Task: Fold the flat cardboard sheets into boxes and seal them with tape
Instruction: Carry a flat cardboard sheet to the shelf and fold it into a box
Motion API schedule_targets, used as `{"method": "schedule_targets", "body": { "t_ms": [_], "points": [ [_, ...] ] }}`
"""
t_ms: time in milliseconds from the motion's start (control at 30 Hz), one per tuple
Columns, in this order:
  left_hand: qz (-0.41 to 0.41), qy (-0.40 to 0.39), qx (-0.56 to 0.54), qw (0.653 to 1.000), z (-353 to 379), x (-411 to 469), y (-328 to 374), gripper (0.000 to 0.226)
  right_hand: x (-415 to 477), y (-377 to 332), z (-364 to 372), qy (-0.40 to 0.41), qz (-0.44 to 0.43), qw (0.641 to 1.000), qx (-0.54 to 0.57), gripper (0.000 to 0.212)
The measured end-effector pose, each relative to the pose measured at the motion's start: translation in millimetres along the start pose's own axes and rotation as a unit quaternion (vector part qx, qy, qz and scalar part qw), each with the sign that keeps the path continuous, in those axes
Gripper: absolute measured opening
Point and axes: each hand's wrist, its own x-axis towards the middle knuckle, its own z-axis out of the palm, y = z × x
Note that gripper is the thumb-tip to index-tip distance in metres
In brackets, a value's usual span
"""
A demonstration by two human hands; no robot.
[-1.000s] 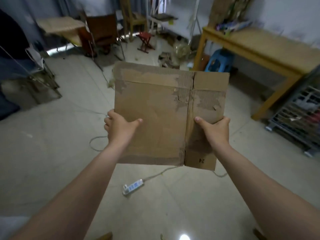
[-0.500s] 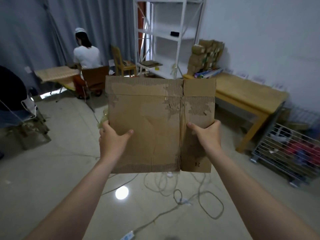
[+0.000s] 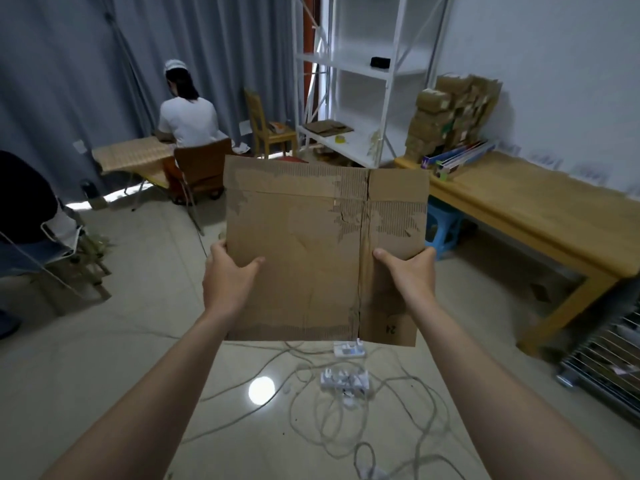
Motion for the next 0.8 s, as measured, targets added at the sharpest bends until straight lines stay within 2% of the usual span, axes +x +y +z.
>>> {"method": "schedule_targets", "body": {
  "t_ms": [133,333,500,700,800],
  "points": [
    [-0.001,0.007,-0.016,1.000,22.7,57.0,8.7,0.055,56.1,-6.5,32.1,-0.001,0.003,1.000,-0.003,0.079],
    [0.027,-0.011,-0.008,1.000,49.9,166.5,2.9,0.050,129.1,-20.2,99.0,0.005,0.010,1.000,-0.013,0.081],
    [0.036,-0.025,-0.012,0.999,66.0,299.4,-6.2,0.047,203.2,-48.9,199.3,0.015,0.001,1.000,-0.010,0.082],
    [0.004,-0.078,0.004,0.997,67.3,481.1,-7.0,0.037,293.2,-100.2,331.8,0.028,0.034,0.999,-0.030,0.087],
    [0.013,-0.090,-0.002,0.996,70.6,549.7,1.4,0.036,332.4,-123.5,377.1,0.042,0.038,0.998,-0.030,0.088]
  ]
}}
